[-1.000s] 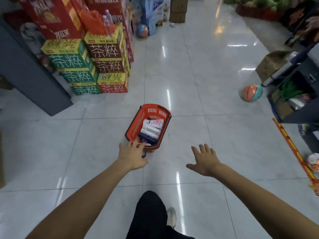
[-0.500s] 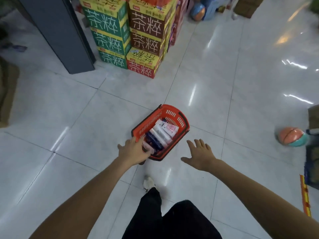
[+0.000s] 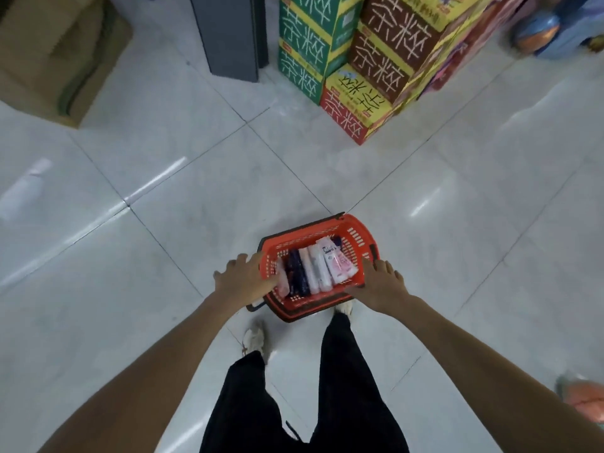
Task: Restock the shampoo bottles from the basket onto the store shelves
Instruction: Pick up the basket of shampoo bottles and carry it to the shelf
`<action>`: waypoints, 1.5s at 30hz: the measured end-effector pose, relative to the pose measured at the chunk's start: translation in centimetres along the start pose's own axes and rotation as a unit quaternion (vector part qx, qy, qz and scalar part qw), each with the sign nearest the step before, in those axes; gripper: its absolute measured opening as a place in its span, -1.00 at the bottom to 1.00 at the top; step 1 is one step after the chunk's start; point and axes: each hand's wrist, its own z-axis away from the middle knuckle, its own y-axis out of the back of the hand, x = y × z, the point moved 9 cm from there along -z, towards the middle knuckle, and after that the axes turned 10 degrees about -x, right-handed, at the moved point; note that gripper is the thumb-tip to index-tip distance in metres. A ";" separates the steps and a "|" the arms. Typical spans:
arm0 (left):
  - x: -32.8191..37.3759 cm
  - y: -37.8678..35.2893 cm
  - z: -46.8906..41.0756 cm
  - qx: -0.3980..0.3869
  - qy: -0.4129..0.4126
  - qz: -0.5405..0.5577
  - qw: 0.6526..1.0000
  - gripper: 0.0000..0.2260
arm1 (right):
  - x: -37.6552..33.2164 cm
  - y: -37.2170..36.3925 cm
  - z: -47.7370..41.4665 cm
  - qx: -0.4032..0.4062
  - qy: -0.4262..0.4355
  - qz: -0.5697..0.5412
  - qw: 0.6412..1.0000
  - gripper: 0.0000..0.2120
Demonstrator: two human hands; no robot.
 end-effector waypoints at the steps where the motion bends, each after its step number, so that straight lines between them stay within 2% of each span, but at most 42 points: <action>1: 0.5 -0.7 -1.2 0.002 0.026 0.027 0.999 -0.24 | 0.9 0.7 -2.5 -0.011 0.022 0.013 1.000 -0.05; 4: 1.2 -2.8 -3.6 0.010 0.069 0.080 0.994 -0.26 | 2.6 1.6 -7.9 -0.031 0.062 0.022 0.997 -0.06; 8: 2.3 -6.8 -7.6 0.003 0.122 0.150 0.981 -0.30 | 6.0 0.1 -16.3 -0.048 0.110 0.031 0.992 -0.23; 13: 1.4 -11.3 -13.5 -0.007 0.150 0.194 0.970 -0.29 | 6.6 -0.2 -20.7 -0.069 0.125 0.045 0.989 -0.35; 15: 0.5 -12.4 -15.8 0.016 0.152 0.200 0.968 -0.21 | 7.0 -0.8 -22.9 -0.073 0.118 0.043 0.989 -0.30; 17: -0.8 -16.0 -19.9 0.011 0.170 0.216 0.961 -0.18 | 8.9 -3.5 -27.5 -0.085 0.089 0.028 0.992 -0.19; 19: -1.3 -16.6 -21.5 0.005 0.180 0.223 0.958 -0.17 | 9.9 -4.7 -29.9 -0.084 0.068 0.016 0.994 -0.11; 22: -2.5 -18.5 -24.8 0.025 0.207 0.248 0.946 -0.21 | 11.7 -6.4 -33.8 -0.059 0.038 0.013 0.997 -0.08; 24: -3.1 -19.8 -26.5 0.046 0.217 0.268 0.938 -0.22 | 13.2 -6.4 -35.5 -0.015 0.011 -0.006 1.000 -0.03; 27: -4.2 -21.5 -28.3 0.076 0.263 0.298 0.914 -0.25 | 15.4 -7.1 -38.3 0.011 -0.031 -0.055 0.998 0.09; 32: -6.4 -23.2 -31.0 0.137 0.330 0.337 0.871 -0.45 | 18.0 -9.4 -42.0 -0.030 -0.083 -0.183 0.979 0.21; 34: -7.3 -23.8 -31.8 0.136 0.325 0.398 0.847 -0.46 | 18.4 -9.2 -43.1 -0.026 -0.101 -0.229 0.968 0.11; 36: -8.2 -24.7 -32.4 0.141 0.329 0.471 0.806 -0.48 | 18.9 -9.0 -44.1 -0.021 -0.116 -0.265 0.957 -0.07; 38: -8.8 -25.0 -32.9 0.137 0.328 0.514 0.780 -0.57 | 19.5 -9.2 -44.8 -0.031 -0.131 -0.299 0.945 -0.19; 40: -9.6 -24.9 -33.2 0.107 0.325 0.544 0.766 -0.69 | 19.6 -8.9 -44.8 -0.044 -0.134 -0.320 0.937 -0.23; 45: -10.7 -25.6 -33.3 0.044 0.293 0.630 0.718 -0.61 | 20.6 -8.9 -43.7 -0.069 -0.148 -0.360 0.918 -0.20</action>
